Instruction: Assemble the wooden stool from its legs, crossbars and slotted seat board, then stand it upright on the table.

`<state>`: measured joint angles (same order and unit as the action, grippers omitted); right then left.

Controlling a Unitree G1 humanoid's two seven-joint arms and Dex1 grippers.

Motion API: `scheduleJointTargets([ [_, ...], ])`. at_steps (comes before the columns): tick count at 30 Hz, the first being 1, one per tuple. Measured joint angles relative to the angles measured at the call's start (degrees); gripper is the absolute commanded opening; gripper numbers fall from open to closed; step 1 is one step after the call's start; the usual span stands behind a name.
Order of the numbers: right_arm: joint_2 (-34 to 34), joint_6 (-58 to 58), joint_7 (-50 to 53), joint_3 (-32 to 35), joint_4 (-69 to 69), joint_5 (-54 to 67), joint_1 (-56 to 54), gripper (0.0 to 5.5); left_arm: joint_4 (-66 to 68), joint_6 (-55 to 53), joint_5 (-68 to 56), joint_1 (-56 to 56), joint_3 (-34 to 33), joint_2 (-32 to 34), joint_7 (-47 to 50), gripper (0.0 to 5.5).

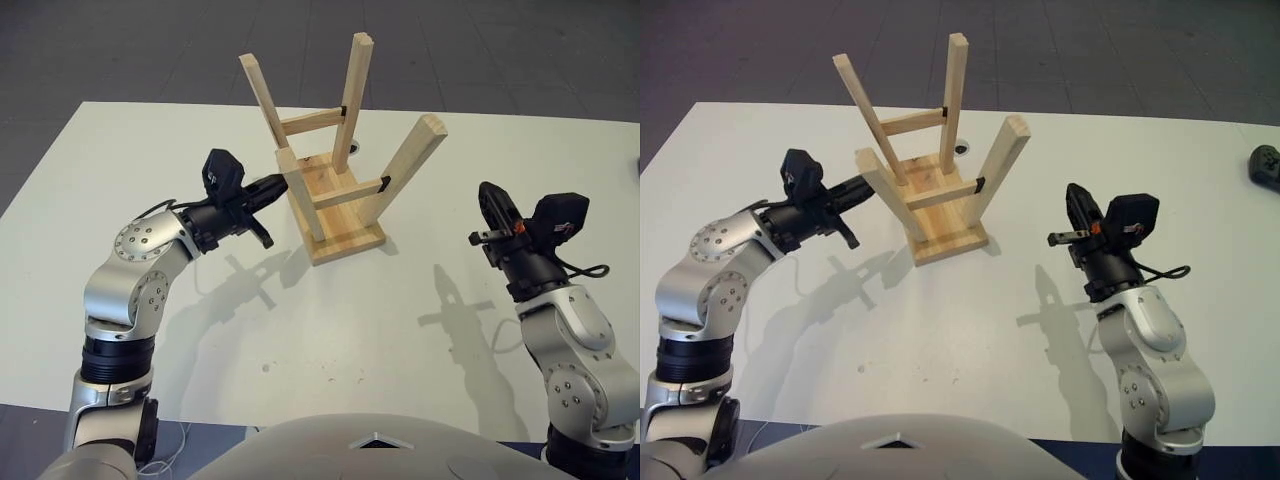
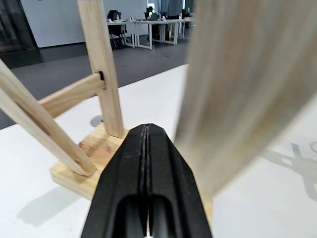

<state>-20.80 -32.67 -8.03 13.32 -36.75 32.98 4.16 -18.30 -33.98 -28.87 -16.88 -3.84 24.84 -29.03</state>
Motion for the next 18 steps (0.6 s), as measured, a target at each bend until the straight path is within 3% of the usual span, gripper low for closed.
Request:
scheduleJointTargets([
  [3, -2.93, 2.15, -5.16, -0.46, 12.00, -1.66, -9.78, 0.04, -4.11, -2.04, 0.50, -1.87, 0.29, -5.44, 8.50, 0.00],
  [9, -3.42, 7.73, -11.92, -5.47, 28.76, -7.28, -22.77, 0.04, -11.82, -4.87, -0.35, 1.78, 2.30, -7.82, 11.60, 0.00],
  [13, -1.90, 7.55, -14.93, -9.38, 25.63, -7.33, -22.77, 0.04, -5.23, -3.12, 2.45, -1.63, -1.46, -7.22, 14.15, 0.00],
  [18, -1.99, 5.11, -15.97, -10.55, 16.83, -6.53, -14.65, 0.04, 3.73, -1.28, 5.10, -5.82, -8.43, -4.34, 17.69, 0.00],
])
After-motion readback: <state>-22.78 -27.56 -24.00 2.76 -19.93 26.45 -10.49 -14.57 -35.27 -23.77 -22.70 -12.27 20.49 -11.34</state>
